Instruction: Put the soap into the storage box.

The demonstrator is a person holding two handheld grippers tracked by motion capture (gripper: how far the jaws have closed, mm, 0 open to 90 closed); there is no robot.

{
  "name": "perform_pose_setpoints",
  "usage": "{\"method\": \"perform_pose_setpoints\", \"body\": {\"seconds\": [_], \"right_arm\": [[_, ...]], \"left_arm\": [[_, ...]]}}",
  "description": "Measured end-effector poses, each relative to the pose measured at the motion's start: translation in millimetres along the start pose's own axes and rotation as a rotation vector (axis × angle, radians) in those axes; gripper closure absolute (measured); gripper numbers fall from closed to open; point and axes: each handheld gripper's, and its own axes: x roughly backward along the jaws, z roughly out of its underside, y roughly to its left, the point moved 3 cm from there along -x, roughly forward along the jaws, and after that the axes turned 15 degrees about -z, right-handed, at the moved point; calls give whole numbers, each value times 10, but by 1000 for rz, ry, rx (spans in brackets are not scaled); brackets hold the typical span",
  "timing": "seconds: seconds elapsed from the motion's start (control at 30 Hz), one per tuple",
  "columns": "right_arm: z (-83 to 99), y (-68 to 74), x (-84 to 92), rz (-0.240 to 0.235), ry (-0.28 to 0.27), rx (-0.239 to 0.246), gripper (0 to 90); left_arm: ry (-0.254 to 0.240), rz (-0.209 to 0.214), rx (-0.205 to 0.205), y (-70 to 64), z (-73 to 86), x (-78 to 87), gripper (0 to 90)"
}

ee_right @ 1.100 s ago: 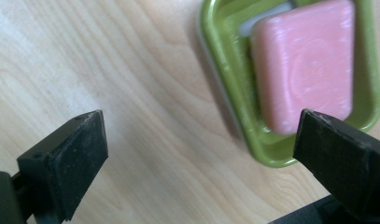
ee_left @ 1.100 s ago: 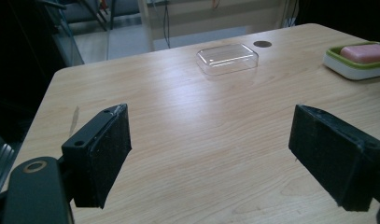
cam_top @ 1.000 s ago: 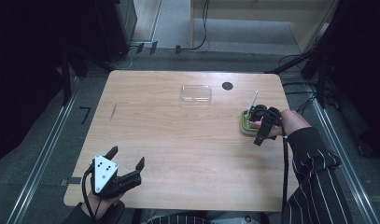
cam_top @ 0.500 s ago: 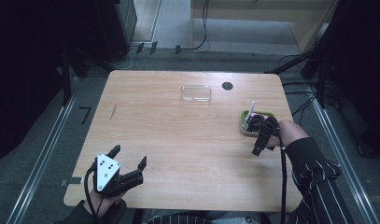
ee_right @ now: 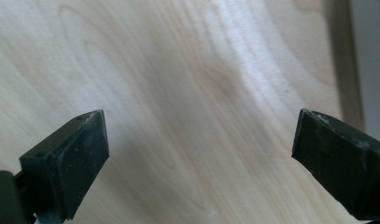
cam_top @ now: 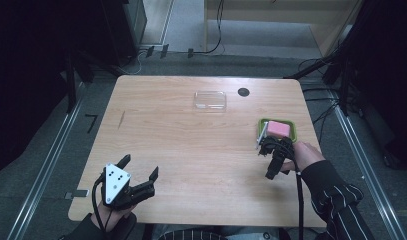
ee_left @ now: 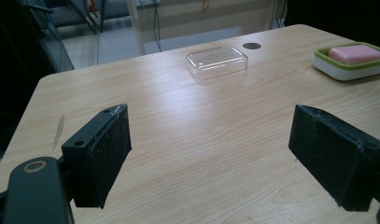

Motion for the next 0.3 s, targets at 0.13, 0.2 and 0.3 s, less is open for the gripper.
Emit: {"method": "perform_pose_setpoints", "body": {"seconds": [0.13,0.2,0.3], "right_arm": [[40,84,-34,8,0,4,41],[82,154,-80,6,-6,15,41],[112,195,-119,4,-6,19,43]], "left_arm": [[1,1,-2,-5,-2,-5,134],[1,1,-3,-11,-5,-11,134],[0,2,-4,-24,-9,-17,134]]}}
